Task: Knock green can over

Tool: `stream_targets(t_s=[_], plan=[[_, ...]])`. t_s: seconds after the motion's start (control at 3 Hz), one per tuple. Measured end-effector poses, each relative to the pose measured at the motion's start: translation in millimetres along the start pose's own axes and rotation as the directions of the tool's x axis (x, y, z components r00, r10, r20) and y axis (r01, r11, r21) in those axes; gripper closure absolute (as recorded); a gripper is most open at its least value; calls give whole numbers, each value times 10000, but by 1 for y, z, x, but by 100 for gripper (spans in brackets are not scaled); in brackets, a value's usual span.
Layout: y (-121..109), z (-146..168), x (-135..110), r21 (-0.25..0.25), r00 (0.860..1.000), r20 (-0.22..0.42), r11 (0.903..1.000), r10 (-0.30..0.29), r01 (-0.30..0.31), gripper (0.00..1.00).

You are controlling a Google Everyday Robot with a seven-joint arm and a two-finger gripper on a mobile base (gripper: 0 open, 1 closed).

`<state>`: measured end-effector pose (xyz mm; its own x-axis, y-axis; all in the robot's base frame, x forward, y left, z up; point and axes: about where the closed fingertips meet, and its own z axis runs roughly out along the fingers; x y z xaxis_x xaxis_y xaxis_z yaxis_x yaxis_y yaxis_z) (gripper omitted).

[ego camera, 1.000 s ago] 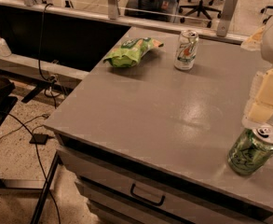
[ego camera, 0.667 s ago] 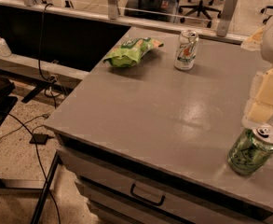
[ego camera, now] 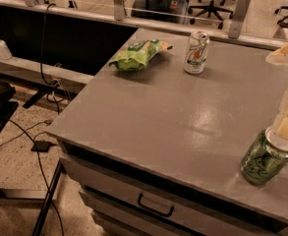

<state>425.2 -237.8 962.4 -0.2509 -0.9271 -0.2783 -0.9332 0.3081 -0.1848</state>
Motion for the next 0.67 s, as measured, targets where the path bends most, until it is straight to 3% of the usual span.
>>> stream_targets(t_s=[0.33,0.67], plan=[[15,9,14,-234,9977,662,9997,119,-104,0],[36,20,27,-474,9826,1818,9984,381,-300,0]])
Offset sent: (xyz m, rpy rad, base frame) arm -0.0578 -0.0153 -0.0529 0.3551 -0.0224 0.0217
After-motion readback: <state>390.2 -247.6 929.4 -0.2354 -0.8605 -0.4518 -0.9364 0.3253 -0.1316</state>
